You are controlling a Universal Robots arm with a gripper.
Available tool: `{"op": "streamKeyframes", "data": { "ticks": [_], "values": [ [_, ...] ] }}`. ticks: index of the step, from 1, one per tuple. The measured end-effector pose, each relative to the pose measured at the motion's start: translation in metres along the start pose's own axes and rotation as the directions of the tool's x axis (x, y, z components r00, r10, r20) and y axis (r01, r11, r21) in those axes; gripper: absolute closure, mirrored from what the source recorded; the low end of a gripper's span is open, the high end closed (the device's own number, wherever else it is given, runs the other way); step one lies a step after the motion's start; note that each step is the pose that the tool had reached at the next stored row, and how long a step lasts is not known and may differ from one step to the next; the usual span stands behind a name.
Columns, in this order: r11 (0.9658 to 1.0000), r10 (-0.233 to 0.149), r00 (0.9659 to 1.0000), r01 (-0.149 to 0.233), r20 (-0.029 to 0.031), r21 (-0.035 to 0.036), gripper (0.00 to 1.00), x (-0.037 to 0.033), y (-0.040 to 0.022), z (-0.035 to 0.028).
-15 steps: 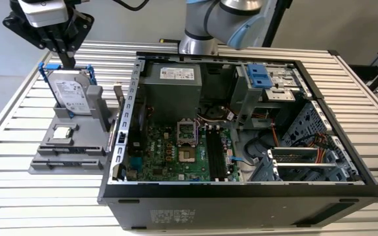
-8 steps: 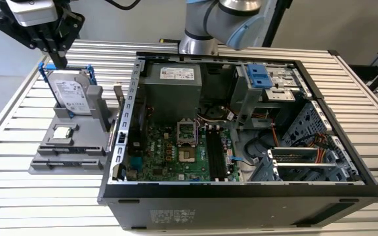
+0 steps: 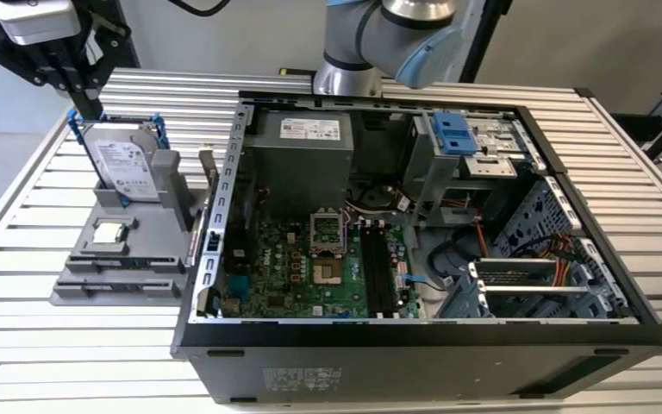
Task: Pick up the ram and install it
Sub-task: 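Reach for the ram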
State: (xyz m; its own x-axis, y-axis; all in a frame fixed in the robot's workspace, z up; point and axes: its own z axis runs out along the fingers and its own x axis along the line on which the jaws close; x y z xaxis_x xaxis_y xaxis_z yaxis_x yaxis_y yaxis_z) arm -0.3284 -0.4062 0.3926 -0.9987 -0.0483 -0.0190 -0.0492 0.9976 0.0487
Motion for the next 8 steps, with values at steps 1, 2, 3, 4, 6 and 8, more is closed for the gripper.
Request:
{"op": "streamKeyframes", "data": {
  "ticks": [1, 2, 3, 4, 6, 8],
  "values": [
    [1.0, 0.0, 1.0, 0.0, 0.0, 0.0, 1.0, 0.0, 0.0, 0.0],
    [1.0, 0.0, 1.0, 0.0, 0.0, 0.0, 1.0, 0.0, 0.0, 0.0],
    [1.0, 0.0, 1.0, 0.0, 0.0, 0.0, 1.0, 0.0001, 0.0, 0.0],
    [1.0, 0.0, 1.0, 0.0, -0.0002, 0.0, 1.0, 0.0002, -0.0007, -0.0001],
    [1.0, 0.001, 1.0, -0.001, -0.0003, 0.0, 1.0, 0.0003, -0.004, -0.0002],
    [1.0, 0.003, 1.0, -0.003, -0.0007, 0.0, 1.0, 0.0004, -0.008, -0.0004]
  ]
}}
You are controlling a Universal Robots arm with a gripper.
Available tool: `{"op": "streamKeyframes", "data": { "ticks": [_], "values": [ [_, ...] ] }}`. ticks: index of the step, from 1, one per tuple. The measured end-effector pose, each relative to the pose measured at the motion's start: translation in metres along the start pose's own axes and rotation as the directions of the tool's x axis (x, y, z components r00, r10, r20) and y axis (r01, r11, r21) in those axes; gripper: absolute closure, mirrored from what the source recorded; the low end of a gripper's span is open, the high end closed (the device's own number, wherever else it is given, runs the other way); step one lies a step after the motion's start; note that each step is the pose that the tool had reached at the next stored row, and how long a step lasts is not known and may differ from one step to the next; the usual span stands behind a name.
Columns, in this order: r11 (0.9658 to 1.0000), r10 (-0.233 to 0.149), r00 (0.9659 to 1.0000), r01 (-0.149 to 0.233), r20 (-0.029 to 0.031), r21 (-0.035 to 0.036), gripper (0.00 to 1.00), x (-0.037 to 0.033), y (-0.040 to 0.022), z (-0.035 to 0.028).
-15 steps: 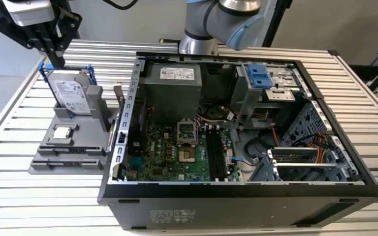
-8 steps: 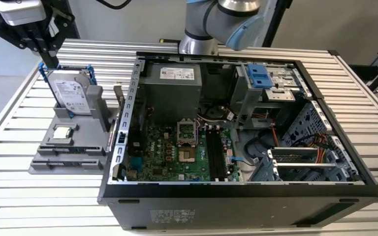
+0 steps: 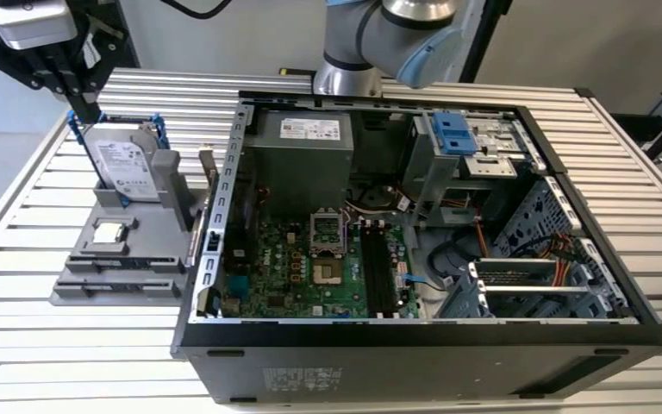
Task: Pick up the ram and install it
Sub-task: 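Reach for the ram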
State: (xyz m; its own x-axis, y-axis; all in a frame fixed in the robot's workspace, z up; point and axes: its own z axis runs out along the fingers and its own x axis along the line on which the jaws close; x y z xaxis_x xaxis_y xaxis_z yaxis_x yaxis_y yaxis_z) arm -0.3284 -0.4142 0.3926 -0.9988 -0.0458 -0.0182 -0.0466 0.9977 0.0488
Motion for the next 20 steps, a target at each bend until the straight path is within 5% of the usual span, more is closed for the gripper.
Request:
{"op": "streamKeyframes", "data": {
  "ticks": [20],
  "values": [
    [0.9999, 0.012, 0.9999, -0.012, -0.006, -0.0001, 1.0, 0.0024, -0.0467, -0.0022]
  ]
}}
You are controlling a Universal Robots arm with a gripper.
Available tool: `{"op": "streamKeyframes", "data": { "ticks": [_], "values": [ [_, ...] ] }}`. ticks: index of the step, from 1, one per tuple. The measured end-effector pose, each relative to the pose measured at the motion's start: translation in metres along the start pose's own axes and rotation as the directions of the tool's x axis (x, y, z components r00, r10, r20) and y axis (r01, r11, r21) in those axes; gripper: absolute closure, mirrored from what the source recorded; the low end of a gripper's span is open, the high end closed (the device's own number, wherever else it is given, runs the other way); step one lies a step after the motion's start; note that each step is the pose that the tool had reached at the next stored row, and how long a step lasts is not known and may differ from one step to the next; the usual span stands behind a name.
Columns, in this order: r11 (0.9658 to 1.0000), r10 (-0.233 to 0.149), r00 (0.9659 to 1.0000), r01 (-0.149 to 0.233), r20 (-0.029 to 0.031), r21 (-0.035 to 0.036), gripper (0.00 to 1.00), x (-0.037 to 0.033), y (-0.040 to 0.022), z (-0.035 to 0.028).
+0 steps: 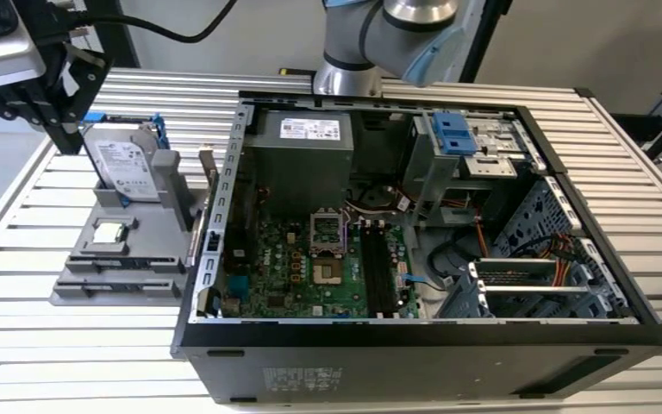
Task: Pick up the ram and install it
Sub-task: 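Reach for the ram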
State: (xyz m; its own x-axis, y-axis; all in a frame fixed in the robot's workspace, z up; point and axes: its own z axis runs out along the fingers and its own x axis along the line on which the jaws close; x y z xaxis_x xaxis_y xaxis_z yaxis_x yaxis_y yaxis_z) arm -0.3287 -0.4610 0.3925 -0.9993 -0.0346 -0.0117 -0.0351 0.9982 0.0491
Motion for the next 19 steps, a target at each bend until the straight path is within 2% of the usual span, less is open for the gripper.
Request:
{"op": "streamKeyframes", "data": {
  "ticks": [6, 19],
  "values": [
    [1.0, 0.004, 1.0, -0.004, -0.0016, 0.0, 1.0, 0.0015, -0.0121, -0.0005],
    [0.9999, 0.014, 0.9999, -0.014, -0.0015, 0.0001, 1.0, 0.0131, -0.0258, -0.001]
  ]
}}
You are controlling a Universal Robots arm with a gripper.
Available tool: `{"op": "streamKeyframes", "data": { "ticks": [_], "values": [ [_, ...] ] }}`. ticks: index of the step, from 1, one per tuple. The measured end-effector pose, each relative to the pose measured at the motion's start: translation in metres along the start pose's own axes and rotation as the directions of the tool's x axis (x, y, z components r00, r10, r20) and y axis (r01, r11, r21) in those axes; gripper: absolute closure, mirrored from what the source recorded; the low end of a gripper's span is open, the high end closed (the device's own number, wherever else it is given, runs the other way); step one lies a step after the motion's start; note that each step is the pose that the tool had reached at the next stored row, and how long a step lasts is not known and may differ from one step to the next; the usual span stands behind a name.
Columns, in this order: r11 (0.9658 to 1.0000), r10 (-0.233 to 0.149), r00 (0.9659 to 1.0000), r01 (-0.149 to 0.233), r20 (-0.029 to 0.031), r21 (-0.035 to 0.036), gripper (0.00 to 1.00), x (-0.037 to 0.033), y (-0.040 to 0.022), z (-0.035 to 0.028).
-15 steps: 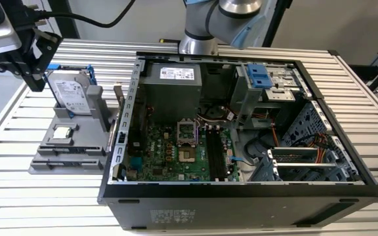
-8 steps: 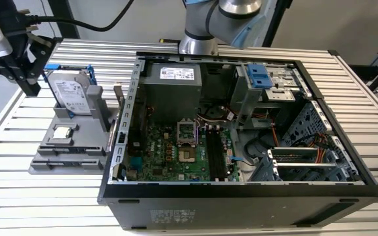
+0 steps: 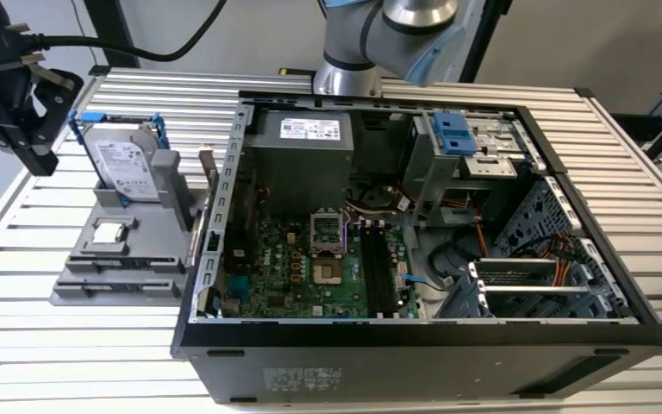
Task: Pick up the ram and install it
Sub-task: 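Reach for the ram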
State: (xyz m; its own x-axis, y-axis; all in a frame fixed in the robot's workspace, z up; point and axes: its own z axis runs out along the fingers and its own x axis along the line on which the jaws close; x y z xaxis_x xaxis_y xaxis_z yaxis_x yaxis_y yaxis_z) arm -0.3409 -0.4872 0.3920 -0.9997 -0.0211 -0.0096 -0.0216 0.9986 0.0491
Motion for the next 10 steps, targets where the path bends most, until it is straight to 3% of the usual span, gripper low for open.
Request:
{"op": "streamKeyframes", "data": {
  "ticks": [10],
  "values": [
    [1.0, 0.0, 1.0, 0.0, 0.0001, -0.0001, 1.0, 0.0038, -0.0025, -0.0006]
  ]
}}
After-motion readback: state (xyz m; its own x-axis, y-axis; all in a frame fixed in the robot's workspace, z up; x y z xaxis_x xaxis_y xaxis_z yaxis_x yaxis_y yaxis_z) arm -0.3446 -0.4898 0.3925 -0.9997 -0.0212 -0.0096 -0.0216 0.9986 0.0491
